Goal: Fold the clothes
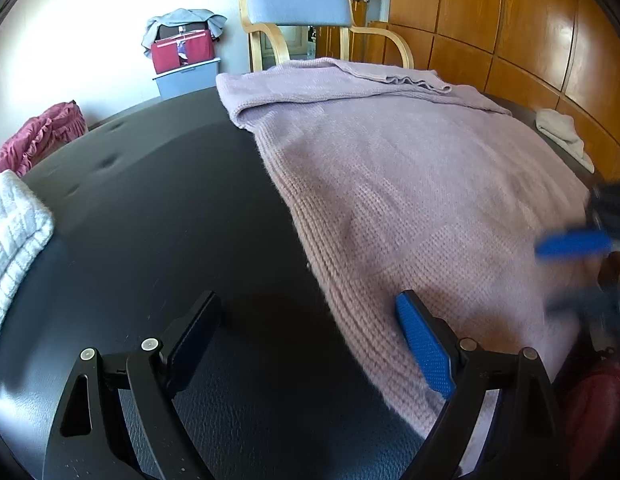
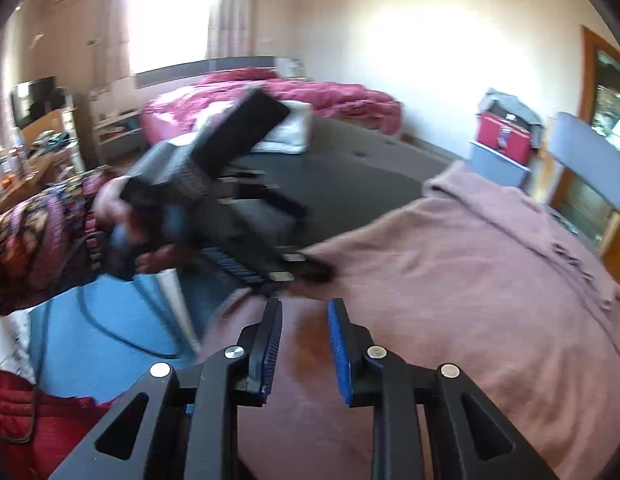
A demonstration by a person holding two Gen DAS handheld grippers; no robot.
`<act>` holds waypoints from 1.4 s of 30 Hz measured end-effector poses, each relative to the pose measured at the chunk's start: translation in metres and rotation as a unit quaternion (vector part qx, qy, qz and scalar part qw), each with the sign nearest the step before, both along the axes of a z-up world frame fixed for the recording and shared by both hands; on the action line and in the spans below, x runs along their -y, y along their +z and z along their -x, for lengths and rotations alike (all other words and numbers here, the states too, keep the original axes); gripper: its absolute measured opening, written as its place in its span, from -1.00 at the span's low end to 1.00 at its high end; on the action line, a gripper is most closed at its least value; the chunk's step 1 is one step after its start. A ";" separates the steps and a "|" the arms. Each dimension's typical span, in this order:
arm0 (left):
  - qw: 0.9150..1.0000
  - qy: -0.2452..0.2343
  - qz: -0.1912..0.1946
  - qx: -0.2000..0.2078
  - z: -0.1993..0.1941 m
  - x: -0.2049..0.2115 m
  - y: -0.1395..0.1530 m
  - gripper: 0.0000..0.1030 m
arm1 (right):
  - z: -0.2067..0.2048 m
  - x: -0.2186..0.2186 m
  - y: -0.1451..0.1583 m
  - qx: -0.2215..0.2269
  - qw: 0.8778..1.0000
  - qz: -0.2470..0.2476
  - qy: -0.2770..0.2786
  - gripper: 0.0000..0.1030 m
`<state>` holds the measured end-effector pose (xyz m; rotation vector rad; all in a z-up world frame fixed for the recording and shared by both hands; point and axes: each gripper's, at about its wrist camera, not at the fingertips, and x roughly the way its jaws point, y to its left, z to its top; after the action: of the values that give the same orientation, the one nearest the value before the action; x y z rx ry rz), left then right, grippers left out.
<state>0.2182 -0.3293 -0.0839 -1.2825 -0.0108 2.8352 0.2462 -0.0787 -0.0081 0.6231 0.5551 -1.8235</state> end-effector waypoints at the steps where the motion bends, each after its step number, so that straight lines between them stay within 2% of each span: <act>1: 1.000 0.001 0.000 0.000 -0.001 0.001 0.000 0.77 | 0.005 -0.001 0.001 -0.006 1.000 -0.003 -0.016 -0.49; 7: 1.000 0.005 0.002 0.001 -0.005 0.001 0.002 0.77 | 0.044 -0.018 -0.004 -0.011 0.995 -0.018 -0.097 -0.49; 12: 0.999 0.021 0.004 -0.029 -0.008 0.000 0.014 0.77 | 0.068 -0.026 -0.013 -0.013 0.990 -0.028 -0.137 -0.49; 17: 0.996 0.037 -0.043 -0.074 -0.008 -0.003 0.030 0.77 | 0.082 -0.024 -0.028 0.002 0.987 -0.045 -0.154 -0.48; 25: 0.998 0.002 0.042 -0.049 0.005 -0.049 0.004 0.77 | 0.084 -0.033 -0.032 0.013 0.987 -0.040 -0.154 -0.42; 34: 0.999 0.007 0.015 -0.038 -0.020 -0.033 0.003 0.77 | 0.094 -0.065 -0.028 0.039 0.984 -0.029 -0.171 -0.40; 39: 0.999 0.012 -0.004 -0.033 -0.035 -0.024 0.002 0.77 | 0.095 -0.089 -0.021 0.027 0.980 -0.025 -0.194 -0.40; 42: 0.999 0.015 -0.015 -0.031 -0.044 -0.018 0.002 0.77 | 0.101 -0.117 -0.018 0.015 0.973 -0.026 -0.227 -0.40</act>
<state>0.2620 -0.3111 -0.0820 -1.1991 -0.0714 2.8868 0.1449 0.0379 -0.0259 0.8648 0.4659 -2.2267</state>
